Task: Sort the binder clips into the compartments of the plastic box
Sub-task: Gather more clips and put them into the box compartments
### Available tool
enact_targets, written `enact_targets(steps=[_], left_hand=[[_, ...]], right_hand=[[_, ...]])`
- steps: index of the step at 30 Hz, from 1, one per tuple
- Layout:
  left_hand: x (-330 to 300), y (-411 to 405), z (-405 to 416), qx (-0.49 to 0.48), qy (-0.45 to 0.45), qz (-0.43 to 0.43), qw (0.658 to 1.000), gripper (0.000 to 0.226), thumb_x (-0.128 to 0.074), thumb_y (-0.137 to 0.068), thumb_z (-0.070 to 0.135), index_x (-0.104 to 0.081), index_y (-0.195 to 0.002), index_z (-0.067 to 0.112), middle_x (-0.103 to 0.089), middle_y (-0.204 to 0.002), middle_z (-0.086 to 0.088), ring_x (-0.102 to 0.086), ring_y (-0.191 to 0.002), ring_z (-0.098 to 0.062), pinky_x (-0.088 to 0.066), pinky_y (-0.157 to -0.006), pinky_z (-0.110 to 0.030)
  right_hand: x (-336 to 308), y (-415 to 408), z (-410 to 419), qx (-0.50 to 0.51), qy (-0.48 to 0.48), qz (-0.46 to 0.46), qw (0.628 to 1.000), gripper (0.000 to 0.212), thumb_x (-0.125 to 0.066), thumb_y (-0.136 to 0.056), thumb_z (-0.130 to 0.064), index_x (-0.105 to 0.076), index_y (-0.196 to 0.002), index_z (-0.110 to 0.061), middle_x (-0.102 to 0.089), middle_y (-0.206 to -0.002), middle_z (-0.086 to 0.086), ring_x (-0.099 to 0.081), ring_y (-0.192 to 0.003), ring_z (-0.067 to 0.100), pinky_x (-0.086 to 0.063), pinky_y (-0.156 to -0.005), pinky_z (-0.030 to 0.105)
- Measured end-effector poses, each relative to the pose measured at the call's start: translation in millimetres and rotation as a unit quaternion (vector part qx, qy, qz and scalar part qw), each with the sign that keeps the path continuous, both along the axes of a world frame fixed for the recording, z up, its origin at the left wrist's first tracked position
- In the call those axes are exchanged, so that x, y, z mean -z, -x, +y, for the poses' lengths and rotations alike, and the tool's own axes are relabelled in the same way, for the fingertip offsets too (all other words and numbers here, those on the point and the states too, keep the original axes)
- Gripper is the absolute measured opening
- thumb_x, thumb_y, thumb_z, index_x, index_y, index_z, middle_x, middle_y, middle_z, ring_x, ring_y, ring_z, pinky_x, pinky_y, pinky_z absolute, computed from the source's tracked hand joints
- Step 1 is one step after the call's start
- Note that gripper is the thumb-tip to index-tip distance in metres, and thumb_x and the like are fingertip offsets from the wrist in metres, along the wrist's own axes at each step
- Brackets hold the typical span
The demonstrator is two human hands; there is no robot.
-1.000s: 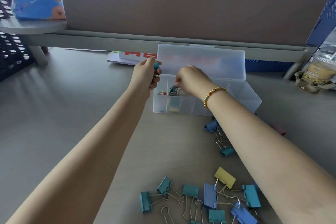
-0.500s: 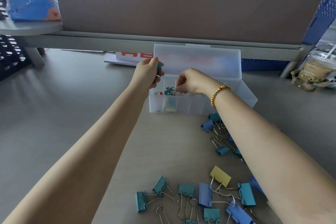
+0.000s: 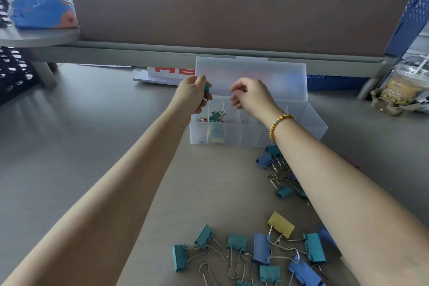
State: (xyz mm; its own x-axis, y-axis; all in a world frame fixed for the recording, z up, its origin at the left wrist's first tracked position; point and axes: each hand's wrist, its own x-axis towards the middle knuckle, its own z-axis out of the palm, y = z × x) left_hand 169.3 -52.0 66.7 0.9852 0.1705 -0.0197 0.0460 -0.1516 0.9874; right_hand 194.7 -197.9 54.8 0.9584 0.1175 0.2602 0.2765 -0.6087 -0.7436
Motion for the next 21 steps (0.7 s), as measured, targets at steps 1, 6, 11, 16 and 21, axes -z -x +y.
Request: enact_targets(steps=[1,6,11,16,21], left_hand=[[-2,0,-5,0.013,-0.009,0.012,1.000,0.029,-0.030,-0.100,0.024,-0.053,-0.092,0.009,-0.050,-0.065,-0.003,-0.038,-0.051,-0.012,-0.026,-0.038,-0.014],[-8,-13,-47,0.014,0.052,0.052,0.997,0.036,-0.025,-0.103,0.030,-0.047,-0.087,0.007,-0.045,-0.068,-0.006,-0.043,-0.051,-0.014,-0.039,-0.034,-0.015],[11,-24,-71,-0.004,-0.051,0.036,0.998,0.035,-0.029,-0.100,0.022,-0.045,-0.118,-0.003,-0.064,-0.104,-0.021,-0.061,-0.083,-0.032,-0.051,-0.069,-0.038],[19,-26,-64,-0.016,-0.227,-0.008,0.974,0.017,-0.032,-0.092,0.006,-0.045,-0.080,0.006,-0.060,-0.093,-0.018,-0.057,-0.080,-0.035,-0.038,-0.057,-0.030],[15,-24,-56,0.023,-0.304,-0.002,0.952,0.021,-0.041,-0.087,0.005,-0.061,-0.092,0.002,-0.059,-0.086,-0.012,-0.050,-0.075,-0.028,-0.034,-0.051,-0.026]], right_hand=[[1,0,-7,0.021,-0.037,-0.003,0.999,0.022,-0.038,-0.096,-0.003,-0.059,-0.101,-0.007,-0.061,-0.079,0.001,-0.059,-0.069,0.007,-0.051,-0.063,0.016],[5,3,-23,0.039,-0.078,-0.004,0.996,0.024,-0.036,-0.096,-0.005,-0.059,-0.100,-0.009,-0.062,-0.085,0.002,-0.060,-0.076,0.011,-0.050,-0.069,0.019],[4,6,-28,0.048,-0.098,-0.025,0.994,0.023,-0.038,-0.097,-0.008,-0.060,-0.103,-0.011,-0.063,-0.095,0.003,-0.061,-0.082,0.009,-0.046,-0.067,0.013],[6,8,-33,0.042,-0.092,-0.028,0.995,0.024,-0.037,-0.098,-0.008,-0.059,-0.105,-0.010,-0.064,-0.095,0.002,-0.060,-0.078,0.004,-0.042,-0.063,0.009],[11,7,-31,0.036,-0.088,-0.019,0.995,0.025,-0.036,-0.097,-0.007,-0.060,-0.104,-0.011,-0.065,-0.095,0.004,-0.060,-0.078,0.006,-0.044,-0.065,0.011]])
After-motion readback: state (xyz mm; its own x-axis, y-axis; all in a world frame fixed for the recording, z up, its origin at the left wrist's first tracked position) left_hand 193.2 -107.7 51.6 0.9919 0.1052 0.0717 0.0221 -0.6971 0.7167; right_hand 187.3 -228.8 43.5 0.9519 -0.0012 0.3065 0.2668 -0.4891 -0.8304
